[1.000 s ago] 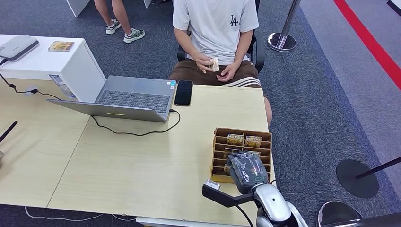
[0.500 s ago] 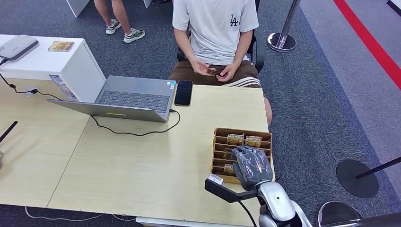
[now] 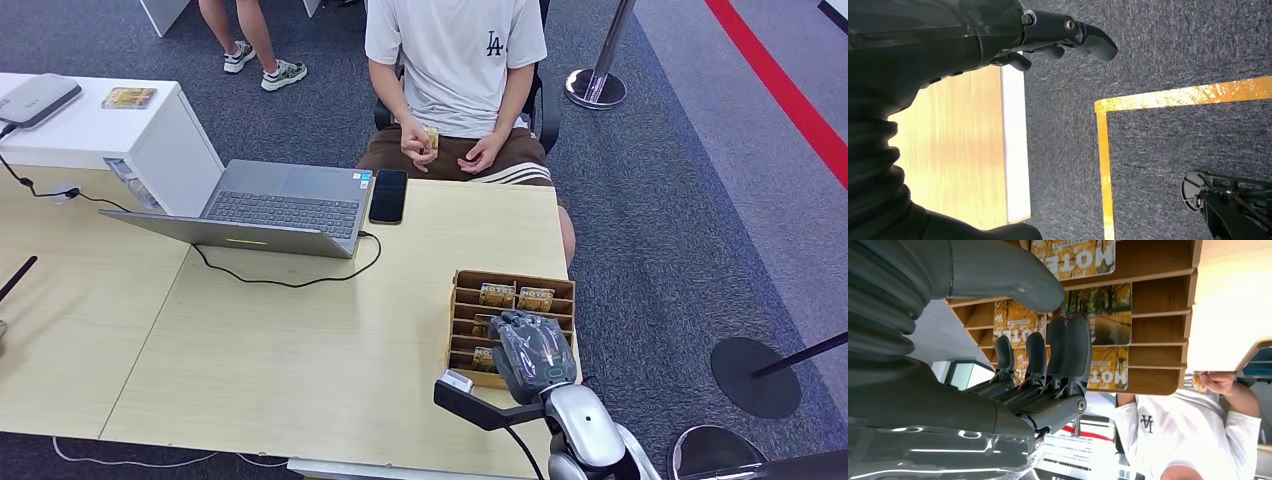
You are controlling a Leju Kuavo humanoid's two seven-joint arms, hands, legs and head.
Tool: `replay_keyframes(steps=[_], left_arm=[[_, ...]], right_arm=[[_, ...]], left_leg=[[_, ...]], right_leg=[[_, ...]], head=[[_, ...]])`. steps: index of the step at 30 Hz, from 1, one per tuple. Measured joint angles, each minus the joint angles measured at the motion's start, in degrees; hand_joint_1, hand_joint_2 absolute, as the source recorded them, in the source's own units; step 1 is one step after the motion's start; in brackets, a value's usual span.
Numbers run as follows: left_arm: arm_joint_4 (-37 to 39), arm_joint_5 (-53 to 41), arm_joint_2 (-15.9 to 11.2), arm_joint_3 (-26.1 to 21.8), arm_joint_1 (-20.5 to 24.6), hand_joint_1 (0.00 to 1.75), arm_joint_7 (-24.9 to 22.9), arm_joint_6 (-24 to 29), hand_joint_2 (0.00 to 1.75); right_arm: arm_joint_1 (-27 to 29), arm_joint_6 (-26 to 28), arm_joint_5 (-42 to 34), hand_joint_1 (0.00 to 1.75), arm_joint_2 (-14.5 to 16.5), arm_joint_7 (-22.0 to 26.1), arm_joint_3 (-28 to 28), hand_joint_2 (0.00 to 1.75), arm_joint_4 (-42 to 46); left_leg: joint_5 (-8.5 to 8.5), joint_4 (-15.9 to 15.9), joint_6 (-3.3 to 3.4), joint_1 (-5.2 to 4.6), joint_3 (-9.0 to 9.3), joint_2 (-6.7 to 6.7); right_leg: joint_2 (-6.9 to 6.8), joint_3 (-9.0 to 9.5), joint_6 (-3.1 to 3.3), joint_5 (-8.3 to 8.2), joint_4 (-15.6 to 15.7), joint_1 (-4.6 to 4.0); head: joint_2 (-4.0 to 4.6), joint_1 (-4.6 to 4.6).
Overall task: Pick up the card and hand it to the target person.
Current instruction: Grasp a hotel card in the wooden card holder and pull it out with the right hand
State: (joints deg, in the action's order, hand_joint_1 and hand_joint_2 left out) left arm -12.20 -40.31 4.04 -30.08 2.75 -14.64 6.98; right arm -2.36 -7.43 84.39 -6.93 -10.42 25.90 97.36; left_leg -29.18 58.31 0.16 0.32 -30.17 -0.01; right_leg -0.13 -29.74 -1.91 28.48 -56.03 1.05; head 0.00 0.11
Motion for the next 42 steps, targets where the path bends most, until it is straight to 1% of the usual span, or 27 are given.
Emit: replay_keyframes(steps=[3,8,12,25,30,38,42], left_arm=[[0.00,-0.10,0.00,-0.02,0.00,0.00,-0.09,-0.01,1.75],[0.00,-0.15,0.02,-0.04,0.00,0.00,-0.03,-0.01,1.75],[0.00,-0.28,0.16,-0.07,0.00,0.00,-0.03,-0.03,1.75],[0.00,-0.78,0.24,-0.12,0.00,0.00,-0.49,-0.28,1.75],[0.00,-0.95,0.24,-0.13,0.00,0.00,-0.37,-0.41,1.75],[0.00,-1.17,0.24,-0.15,0.00,0.00,-0.31,-0.42,1.75],[0.00,-1.18,0.24,-0.15,0.00,0.00,-0.28,-0.42,1.75]], right_arm=[[-0.02,-0.36,-0.62,1.15,0.00,0.29,0.00,1.75,-0.52],[-0.04,-0.67,-1.30,1.09,0.00,0.34,-0.02,1.75,-1.72],[-0.20,-0.68,-1.64,1.12,0.00,0.45,-0.03,1.75,-2.63],[-0.65,-0.68,-2.22,1.08,0.22,0.60,-0.08,1.75,-3.60],[-0.64,-0.68,-2.23,1.10,0.25,0.57,-0.31,1.75,-3.60],[-0.42,-0.62,-2.23,1.04,0.37,0.50,-0.95,1.75,-3.60],[-0.34,-0.62,-2.23,1.08,0.36,0.51,-0.98,1.75,-3.60]], left_leg=[[0.00,0.00,0.00,0.00,0.00,0.00],[0.00,0.00,0.00,0.00,0.00,0.00],[0.00,0.00,0.00,0.00,0.00,0.00],[0.00,0.00,0.00,0.00,0.00,0.00],[0.00,0.00,0.00,0.00,0.00,0.00],[0.00,0.00,0.00,0.00,0.00,0.00],[0.00,0.00,0.00,0.00,0.00,0.00]], right_leg=[[0.00,0.00,0.00,0.00,0.00,0.00],[0.00,0.00,0.00,0.00,0.00,0.00],[0.00,0.00,0.00,0.00,0.00,0.00],[0.00,0.00,0.00,0.00,0.00,0.00],[0.00,0.00,0.00,0.00,0.00,0.00],[0.00,0.00,0.00,0.00,0.00,0.00],[0.00,0.00,0.00,0.00,0.00,0.00]], head=[[0.00,-0.01],[0.00,-0.01],[0.00,-0.01],[0.00,-0.01],[0.00,0.00],[0.00,-0.01],[0.00,-0.01]])
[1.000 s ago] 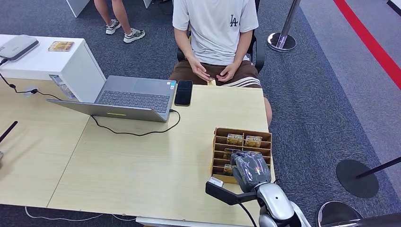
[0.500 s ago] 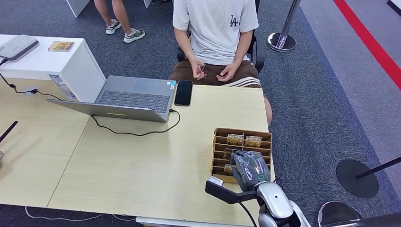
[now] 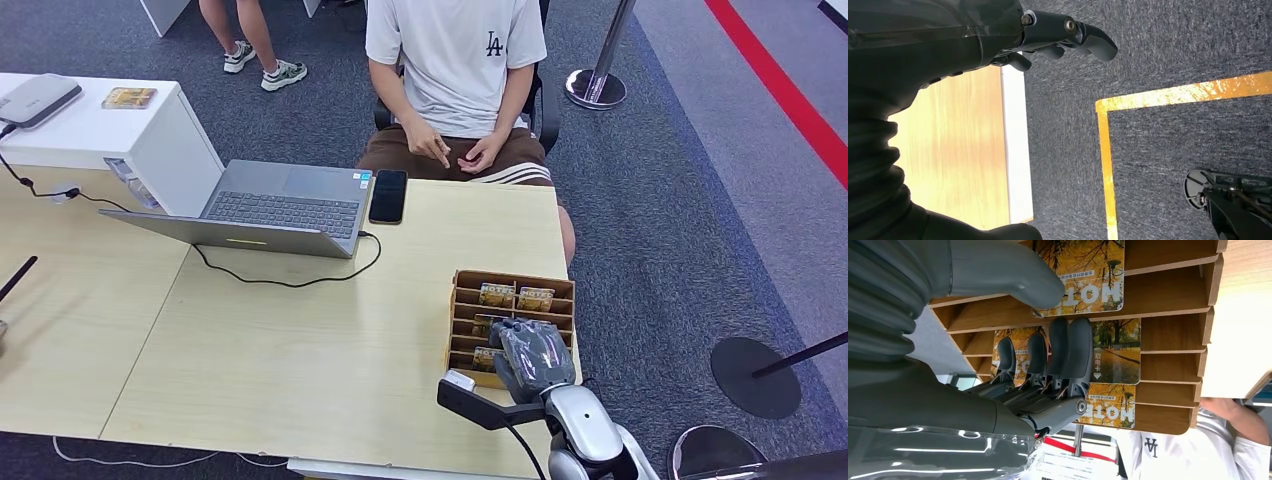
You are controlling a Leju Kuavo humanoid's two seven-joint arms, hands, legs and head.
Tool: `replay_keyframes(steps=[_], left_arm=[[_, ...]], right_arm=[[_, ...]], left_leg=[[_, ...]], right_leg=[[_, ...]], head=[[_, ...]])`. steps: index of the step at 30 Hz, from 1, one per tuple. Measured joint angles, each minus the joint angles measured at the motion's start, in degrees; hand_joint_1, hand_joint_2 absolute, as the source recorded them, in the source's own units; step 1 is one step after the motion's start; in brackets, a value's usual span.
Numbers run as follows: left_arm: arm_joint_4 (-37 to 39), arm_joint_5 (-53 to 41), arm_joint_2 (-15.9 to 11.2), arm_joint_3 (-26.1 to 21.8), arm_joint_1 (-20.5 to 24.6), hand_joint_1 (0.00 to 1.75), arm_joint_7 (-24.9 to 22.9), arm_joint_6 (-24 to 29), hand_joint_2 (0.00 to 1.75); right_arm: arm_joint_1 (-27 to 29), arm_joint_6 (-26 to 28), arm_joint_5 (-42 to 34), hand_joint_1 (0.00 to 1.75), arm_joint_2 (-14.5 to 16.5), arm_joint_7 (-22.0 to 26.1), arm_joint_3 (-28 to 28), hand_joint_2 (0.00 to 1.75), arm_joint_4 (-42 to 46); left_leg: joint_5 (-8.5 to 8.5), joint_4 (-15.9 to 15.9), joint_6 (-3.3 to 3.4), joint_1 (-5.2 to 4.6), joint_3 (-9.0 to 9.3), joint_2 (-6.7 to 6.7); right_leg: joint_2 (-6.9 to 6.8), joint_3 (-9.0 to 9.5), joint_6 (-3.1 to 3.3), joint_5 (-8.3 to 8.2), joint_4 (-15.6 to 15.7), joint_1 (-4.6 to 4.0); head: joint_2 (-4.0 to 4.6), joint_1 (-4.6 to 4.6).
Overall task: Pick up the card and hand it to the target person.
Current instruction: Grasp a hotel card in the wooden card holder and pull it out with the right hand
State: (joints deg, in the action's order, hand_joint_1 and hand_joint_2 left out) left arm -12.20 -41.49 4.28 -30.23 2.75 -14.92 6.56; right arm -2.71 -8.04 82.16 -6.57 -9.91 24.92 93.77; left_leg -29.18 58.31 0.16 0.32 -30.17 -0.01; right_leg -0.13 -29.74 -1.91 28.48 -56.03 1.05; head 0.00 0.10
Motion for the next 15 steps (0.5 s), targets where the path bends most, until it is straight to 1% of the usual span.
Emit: replay_keyframes(steps=[7,11,15], left_arm=[[0.00,-0.02,0.04,-0.25,0.00,0.00,0.06,-0.02,1.75],[0.00,-0.02,0.08,-0.29,0.00,0.00,0.02,-0.01,1.75],[0.00,-0.04,0.09,-0.31,0.00,0.00,-0.09,-0.01,1.75]], right_arm=[[0.38,0.07,-0.08,1.07,-0.01,0.01,-0.29,1.75,0.00],[0.74,0.09,-0.09,1.12,-0.01,0.01,-0.43,1.75,0.00],[0.88,0.02,-0.22,1.12,0.03,0.12,-0.44,1.75,-0.03]], left_leg=[[0.00,0.00,0.00,0.00,0.00,0.00],[0.00,0.00,0.00,0.00,-0.01,0.00],[0.00,0.00,0.00,0.00,-0.01,0.00]], right_leg=[[0.00,0.00,0.00,0.00,0.00,0.00],[0.00,0.00,0.00,0.00,0.00,0.00],[0.00,0.00,0.00,0.00,0.00,0.00]], head=[[0.00,0.00],[0.00,0.00],[0.00,0.01]])
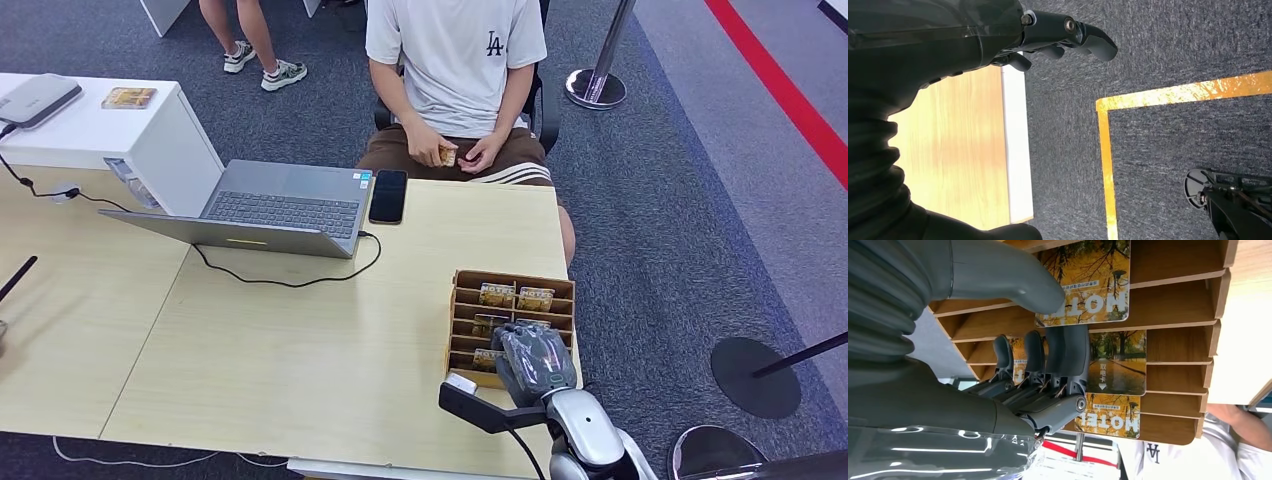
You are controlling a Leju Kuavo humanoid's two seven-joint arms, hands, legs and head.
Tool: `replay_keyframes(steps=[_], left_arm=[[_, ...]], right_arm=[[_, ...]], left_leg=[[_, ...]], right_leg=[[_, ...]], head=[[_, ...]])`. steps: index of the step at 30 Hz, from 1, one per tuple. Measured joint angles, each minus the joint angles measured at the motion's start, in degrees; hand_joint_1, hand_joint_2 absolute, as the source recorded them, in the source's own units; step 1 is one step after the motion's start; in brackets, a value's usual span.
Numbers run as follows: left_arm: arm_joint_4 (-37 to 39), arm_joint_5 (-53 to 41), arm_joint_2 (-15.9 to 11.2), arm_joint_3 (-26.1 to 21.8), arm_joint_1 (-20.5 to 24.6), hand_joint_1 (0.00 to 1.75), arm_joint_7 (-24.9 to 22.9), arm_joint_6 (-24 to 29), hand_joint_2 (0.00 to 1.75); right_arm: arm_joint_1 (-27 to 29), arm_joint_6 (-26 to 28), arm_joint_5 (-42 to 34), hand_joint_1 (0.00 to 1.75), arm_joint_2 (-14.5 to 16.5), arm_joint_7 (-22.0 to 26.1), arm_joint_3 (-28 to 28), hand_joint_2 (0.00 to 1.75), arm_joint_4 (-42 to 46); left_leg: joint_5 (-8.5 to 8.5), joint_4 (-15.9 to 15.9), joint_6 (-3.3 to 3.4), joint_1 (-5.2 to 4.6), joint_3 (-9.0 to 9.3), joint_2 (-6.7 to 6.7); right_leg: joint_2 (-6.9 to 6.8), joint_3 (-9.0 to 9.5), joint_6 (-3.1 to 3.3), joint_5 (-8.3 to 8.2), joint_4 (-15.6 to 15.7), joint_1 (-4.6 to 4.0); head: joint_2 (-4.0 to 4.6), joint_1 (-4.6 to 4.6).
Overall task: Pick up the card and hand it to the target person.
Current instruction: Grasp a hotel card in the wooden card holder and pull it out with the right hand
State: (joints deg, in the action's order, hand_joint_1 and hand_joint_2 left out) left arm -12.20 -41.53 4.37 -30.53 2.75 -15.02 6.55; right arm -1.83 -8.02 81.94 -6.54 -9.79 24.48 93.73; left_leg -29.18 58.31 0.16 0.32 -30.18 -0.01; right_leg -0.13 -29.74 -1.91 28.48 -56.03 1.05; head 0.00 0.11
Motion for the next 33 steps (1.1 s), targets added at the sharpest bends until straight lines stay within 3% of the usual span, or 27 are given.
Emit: replay_keyframes(steps=[11,16,25,29,31,33], left_arm=[[0.00,-0.68,0.00,0.00,0.00,0.00,-0.31,-0.17,1.75],[0.00,-0.96,0.00,0.00,0.00,0.00,-0.25,-0.17,1.75],[0.00,-1.14,0.00,-0.02,0.00,0.00,-0.20,-0.20,1.75],[0.00,-1.52,-0.01,-0.02,0.00,0.00,-0.36,-0.44,0.00],[0.00,-1.86,-0.03,-0.01,0.00,0.00,-0.19,-1.01,0.00],[0.00,-1.94,-0.13,-0.02,0.00,0.00,0.59,-2.54,0.87]], right_arm=[[-0.06,-0.24,-0.32,1.30,0.75,0.23,-0.25,1.75,-1.06],[-0.07,-0.26,-0.50,1.26,0.92,0.36,-0.43,1.75,-1.23],[-0.02,-0.51,-0.94,1.65,1.08,0.82,-0.46,1.75,-1.29],[-0.02,-0.58,-1.29,1.73,1.08,1.07,-0.46,1.75,-1.35],[-0.02,-0.59,-1.56,1.73,1.08,1.22,-0.46,1.75,-1.38],[-0.03,-0.60,-1.91,1.73,1.08,1.50,-0.46,1.75,-1.43]], left_leg=[[0.00,0.00,0.00,0.00,0.00,0.00],[0.00,0.00,0.00,0.00,0.01,0.00],[0.00,0.00,0.00,0.00,0.02,0.00],[0.00,0.00,0.00,0.00,0.02,0.00],[0.00,0.00,0.00,0.00,0.02,0.00],[0.00,0.00,0.00,0.00,0.02,0.00]], right_leg=[[0.00,0.00,0.00,0.00,0.00,0.00],[0.00,0.01,0.00,0.00,0.00,0.00],[0.00,0.01,0.00,0.00,0.00,0.00],[0.00,0.01,0.00,0.00,0.00,0.00],[0.00,0.01,0.00,0.00,0.00,0.00],[0.00,0.01,0.00,0.00,0.00,0.00]], head=[[0.00,-0.01],[0.00,0.00],[0.00,0.00],[0.00,-0.01],[0.00,-0.01],[0.00,-0.01]])
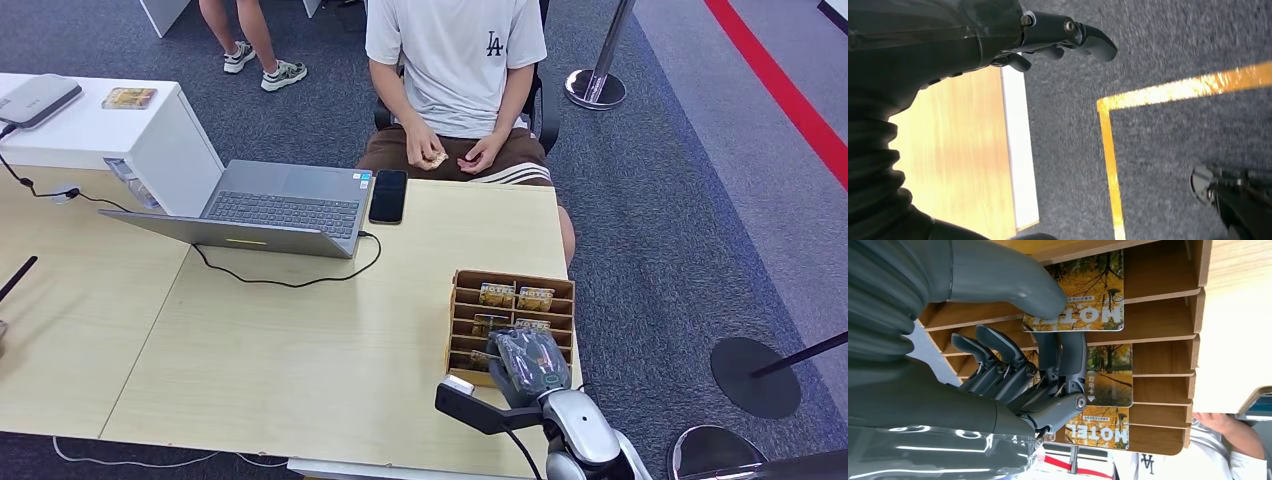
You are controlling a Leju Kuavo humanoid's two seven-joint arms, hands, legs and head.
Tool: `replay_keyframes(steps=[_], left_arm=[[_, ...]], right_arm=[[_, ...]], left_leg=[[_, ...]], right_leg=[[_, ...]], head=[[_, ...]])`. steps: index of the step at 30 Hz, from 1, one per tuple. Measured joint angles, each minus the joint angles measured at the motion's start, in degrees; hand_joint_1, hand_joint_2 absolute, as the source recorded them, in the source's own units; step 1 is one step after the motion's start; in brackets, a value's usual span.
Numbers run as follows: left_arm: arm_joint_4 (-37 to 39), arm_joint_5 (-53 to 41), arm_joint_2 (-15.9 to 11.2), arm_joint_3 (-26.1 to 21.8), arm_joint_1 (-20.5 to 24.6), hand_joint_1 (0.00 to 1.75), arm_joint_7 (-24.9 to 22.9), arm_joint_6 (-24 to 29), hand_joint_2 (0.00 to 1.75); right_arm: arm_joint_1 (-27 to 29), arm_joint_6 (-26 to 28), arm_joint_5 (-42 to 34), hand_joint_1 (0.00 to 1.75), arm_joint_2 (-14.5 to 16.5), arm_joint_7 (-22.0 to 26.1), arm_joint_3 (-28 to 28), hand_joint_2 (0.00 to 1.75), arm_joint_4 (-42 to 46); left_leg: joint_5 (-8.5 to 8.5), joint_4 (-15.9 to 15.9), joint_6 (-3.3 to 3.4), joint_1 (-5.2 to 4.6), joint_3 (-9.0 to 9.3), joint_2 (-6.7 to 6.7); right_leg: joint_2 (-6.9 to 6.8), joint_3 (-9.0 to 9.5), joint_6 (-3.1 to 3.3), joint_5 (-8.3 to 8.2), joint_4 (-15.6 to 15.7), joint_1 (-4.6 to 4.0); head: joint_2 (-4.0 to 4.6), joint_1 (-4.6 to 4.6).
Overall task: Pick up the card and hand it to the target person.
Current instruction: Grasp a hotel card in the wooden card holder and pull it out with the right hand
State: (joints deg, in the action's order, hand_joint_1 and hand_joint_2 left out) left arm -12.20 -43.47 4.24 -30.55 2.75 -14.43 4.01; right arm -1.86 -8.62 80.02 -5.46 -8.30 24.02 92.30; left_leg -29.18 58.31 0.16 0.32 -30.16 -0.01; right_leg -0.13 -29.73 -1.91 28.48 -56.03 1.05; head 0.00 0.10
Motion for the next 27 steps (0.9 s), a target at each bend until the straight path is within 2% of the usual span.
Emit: replay_keyframes(steps=[2,12,27], left_arm=[[0.00,0.09,-0.20,-0.02,0.00,0.00,1.24,-1.57,1.75],[0.00,0.13,-0.83,-0.17,0.00,0.00,3.63,-3.65,1.75],[0.00,0.69,-0.82,-1.55,0.00,0.00,3.68,-3.62,1.75]], right_arm=[[-0.03,0.01,-0.32,1.72,0.00,0.22,0.00,1.75,-0.13],[-0.32,0.26,-0.99,1.71,0.00,0.55,0.00,1.75,-0.73],[-0.64,1.88,-0.18,1.71,-0.30,0.42,-0.91,1.75,2.03]], left_leg=[[0.00,0.00,0.00,0.00,0.00,0.00],[0.00,0.00,0.00,0.01,0.03,-0.01],[0.00,0.00,0.00,0.00,0.01,-0.01]], right_leg=[[0.00,0.00,0.00,0.00,0.00,0.00],[0.01,0.01,0.00,0.00,0.00,0.00],[0.01,0.00,0.00,0.00,0.00,0.00]], head=[[0.00,0.00],[0.00,0.01],[0.00,0.01]])
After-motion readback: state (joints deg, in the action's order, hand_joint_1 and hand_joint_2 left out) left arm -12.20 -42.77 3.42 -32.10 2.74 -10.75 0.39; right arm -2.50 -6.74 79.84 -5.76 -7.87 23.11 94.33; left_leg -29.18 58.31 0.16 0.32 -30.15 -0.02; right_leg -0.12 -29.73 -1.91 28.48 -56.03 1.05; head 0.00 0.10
